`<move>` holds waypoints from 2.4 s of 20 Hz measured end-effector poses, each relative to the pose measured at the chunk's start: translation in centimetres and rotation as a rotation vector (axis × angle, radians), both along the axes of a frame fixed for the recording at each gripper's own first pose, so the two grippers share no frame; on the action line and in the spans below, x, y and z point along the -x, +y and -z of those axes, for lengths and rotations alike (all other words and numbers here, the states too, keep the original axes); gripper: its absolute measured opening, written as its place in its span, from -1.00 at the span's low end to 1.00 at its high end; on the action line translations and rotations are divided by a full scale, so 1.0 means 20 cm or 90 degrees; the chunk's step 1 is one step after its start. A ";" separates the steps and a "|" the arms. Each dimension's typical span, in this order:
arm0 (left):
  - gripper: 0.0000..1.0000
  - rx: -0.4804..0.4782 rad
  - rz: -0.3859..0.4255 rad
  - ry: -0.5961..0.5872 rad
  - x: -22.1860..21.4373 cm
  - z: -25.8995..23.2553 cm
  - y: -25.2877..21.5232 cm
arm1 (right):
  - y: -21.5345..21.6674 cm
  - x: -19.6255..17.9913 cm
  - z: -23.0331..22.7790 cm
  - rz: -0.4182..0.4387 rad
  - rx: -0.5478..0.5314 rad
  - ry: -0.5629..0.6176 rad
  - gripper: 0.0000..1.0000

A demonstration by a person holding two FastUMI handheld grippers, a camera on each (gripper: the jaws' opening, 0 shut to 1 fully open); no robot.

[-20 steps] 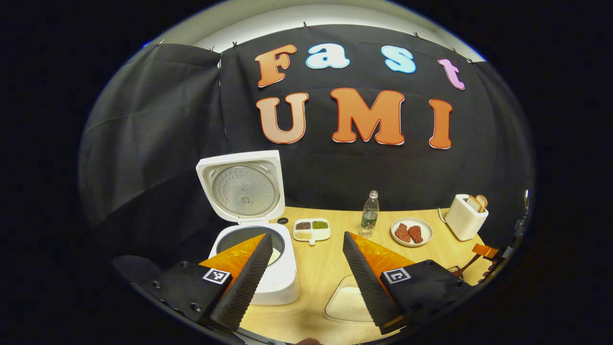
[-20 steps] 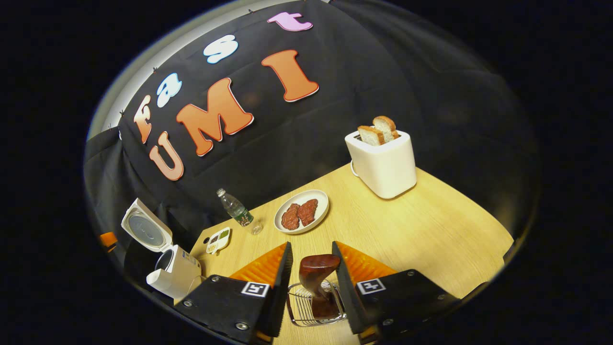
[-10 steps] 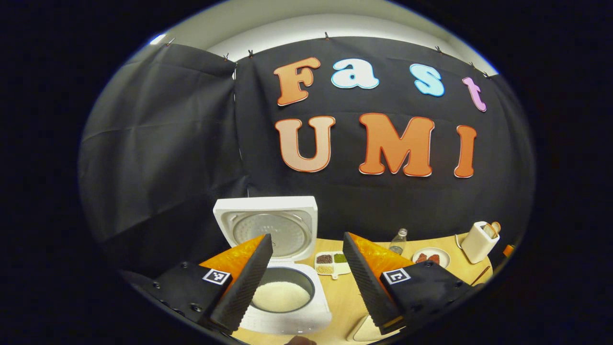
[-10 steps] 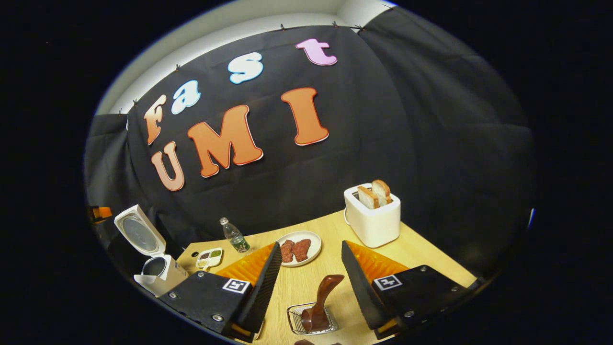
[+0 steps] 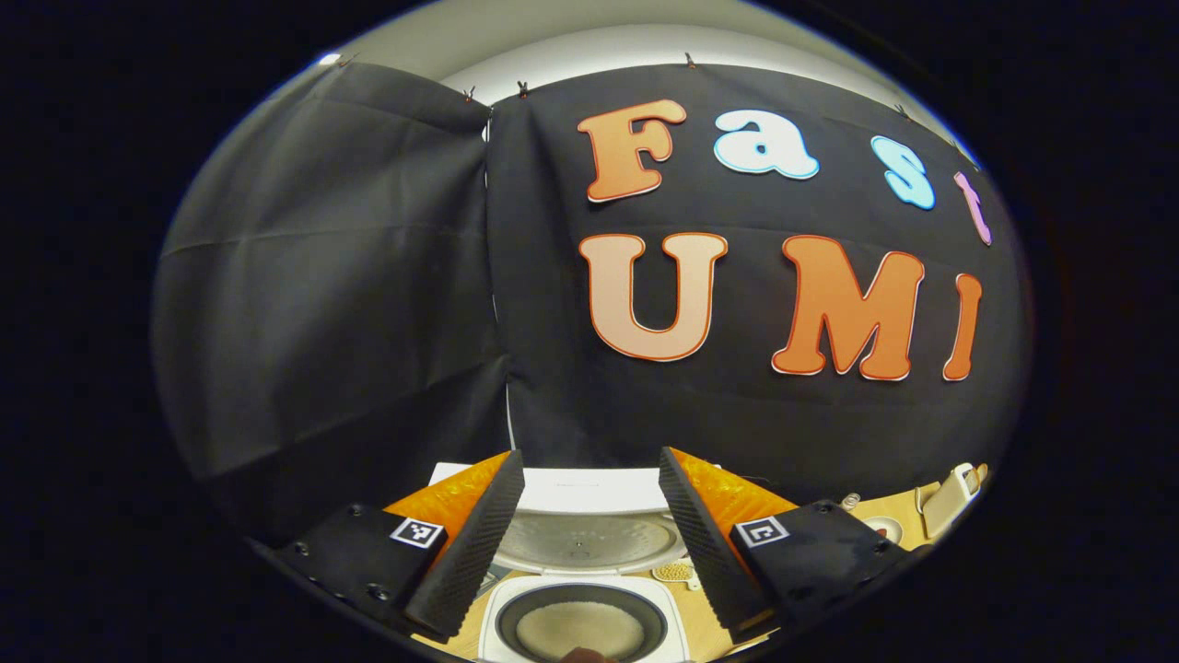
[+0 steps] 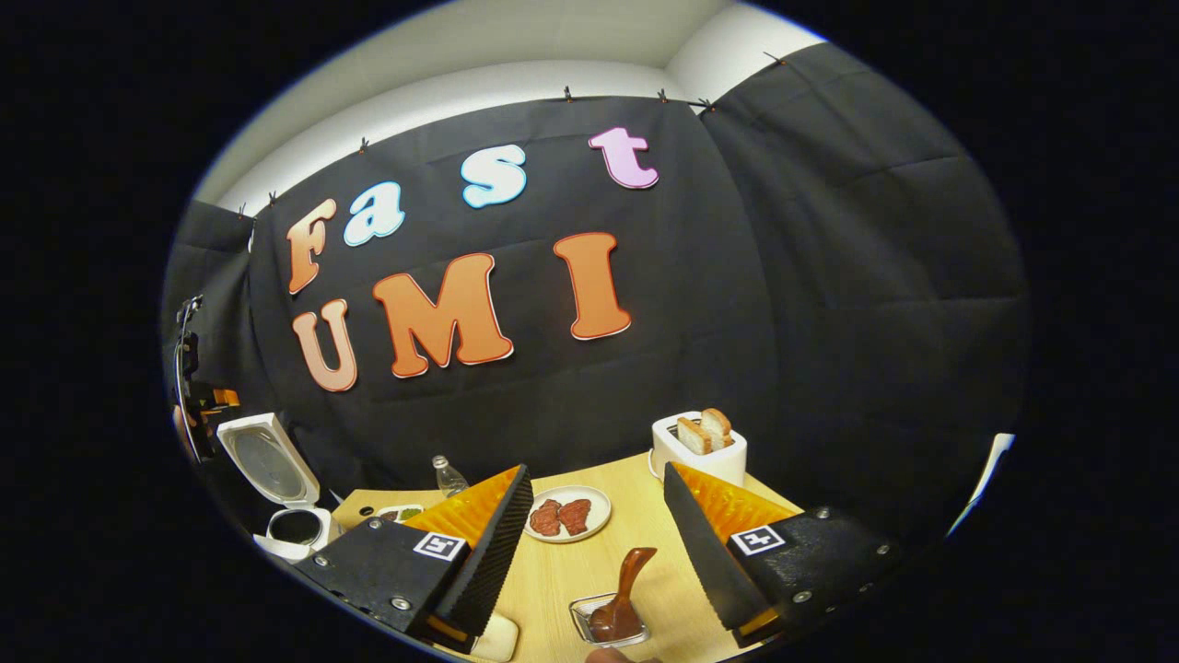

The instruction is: Close the left gripper, press the button to open the rice cooker; take a wooden spoon from the chopstick holder with the right hand, scoop a spoonful of rice and pour it into the rice cooker, then put the wooden spoon back into the chopstick holder.

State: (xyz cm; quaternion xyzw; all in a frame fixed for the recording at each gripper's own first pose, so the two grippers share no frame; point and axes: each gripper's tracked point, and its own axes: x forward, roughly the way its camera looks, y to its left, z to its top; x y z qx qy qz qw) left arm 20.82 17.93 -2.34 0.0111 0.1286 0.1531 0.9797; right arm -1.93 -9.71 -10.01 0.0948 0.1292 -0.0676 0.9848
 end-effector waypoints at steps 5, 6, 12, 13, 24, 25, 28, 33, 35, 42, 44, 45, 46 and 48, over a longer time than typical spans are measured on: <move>0.99 0.037 -0.006 0.029 -0.22 0.08 0.14 | -0.01 0.13 -0.04 0.034 0.031 0.000 0.79; 0.97 0.049 -0.014 0.047 -0.25 0.10 0.16 | -0.01 0.14 -0.05 0.041 0.035 -0.001 0.79; 0.97 0.099 -0.047 0.184 -0.32 0.24 0.22 | 0.01 0.14 -0.08 0.035 0.035 -0.010 0.80; 1.00 0.084 -0.046 0.213 -0.32 0.26 0.22 | 0.02 0.12 -0.08 0.028 0.034 -0.009 0.80; 1.00 0.145 -0.044 0.446 0.04 0.48 0.01 | 0.08 0.01 -0.02 -0.037 0.022 0.000 0.80; 1.00 0.163 -0.040 0.459 0.10 0.51 -0.01 | 0.09 0.00 0.00 -0.041 0.019 0.003 0.79; 1.00 0.187 -0.035 0.495 0.26 0.59 -0.07 | 0.11 -0.03 0.01 -0.056 0.008 0.006 0.80; 1.00 0.147 -0.050 0.586 0.54 0.91 -0.14 | 0.20 -0.05 0.06 -0.090 -0.003 0.025 0.80; 0.94 0.164 -0.058 0.639 0.70 1.08 -0.19 | 0.23 -0.05 0.06 -0.105 -0.001 0.027 0.79; 0.90 0.193 -0.069 0.686 0.84 1.31 -0.30 | 0.32 -0.07 0.07 -0.139 0.008 0.040 0.80; 0.99 0.190 -0.069 0.653 0.82 1.27 -0.28 | 0.37 -0.08 0.07 -0.151 0.004 0.037 0.80; 0.96 0.181 -0.068 0.628 0.81 1.27 -0.27 | 0.40 -0.08 0.07 -0.161 0.004 0.036 0.80; 1.00 0.173 -0.062 0.589 0.78 1.25 -0.27 | 0.43 -0.09 0.06 -0.169 0.007 0.035 0.79; 1.00 0.155 -0.040 0.498 0.72 1.14 -0.30 | 0.49 -0.11 0.03 -0.189 0.013 0.027 0.80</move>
